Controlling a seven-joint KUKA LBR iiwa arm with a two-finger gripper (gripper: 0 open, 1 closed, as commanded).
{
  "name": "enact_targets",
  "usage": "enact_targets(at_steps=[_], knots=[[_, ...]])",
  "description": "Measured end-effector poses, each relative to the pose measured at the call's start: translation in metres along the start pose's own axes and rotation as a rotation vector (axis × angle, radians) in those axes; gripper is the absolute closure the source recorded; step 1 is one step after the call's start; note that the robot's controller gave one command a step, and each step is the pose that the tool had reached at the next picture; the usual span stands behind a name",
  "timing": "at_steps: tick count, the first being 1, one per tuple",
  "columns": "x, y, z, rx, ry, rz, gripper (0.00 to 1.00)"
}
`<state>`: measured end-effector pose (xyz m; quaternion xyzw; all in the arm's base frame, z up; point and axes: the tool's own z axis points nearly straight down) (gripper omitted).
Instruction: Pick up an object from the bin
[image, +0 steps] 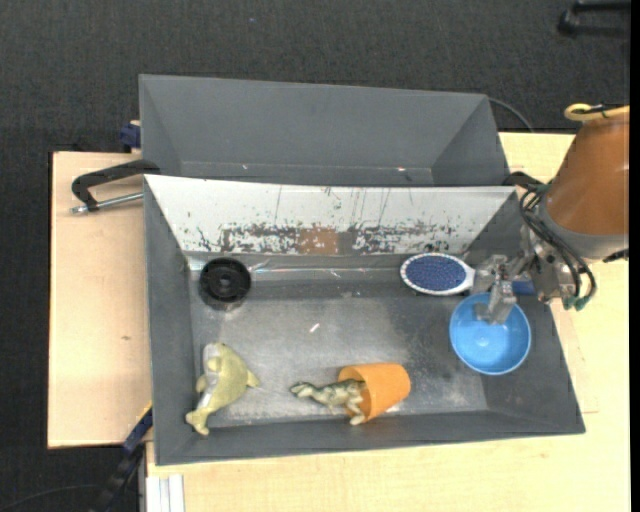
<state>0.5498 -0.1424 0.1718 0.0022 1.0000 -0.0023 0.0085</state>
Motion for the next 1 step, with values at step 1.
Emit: enact_targets(at_steps=[1], knots=[[-0.0082, 0.0206, -0.1687, -0.002, 0.0, -0.056, 1.0]])
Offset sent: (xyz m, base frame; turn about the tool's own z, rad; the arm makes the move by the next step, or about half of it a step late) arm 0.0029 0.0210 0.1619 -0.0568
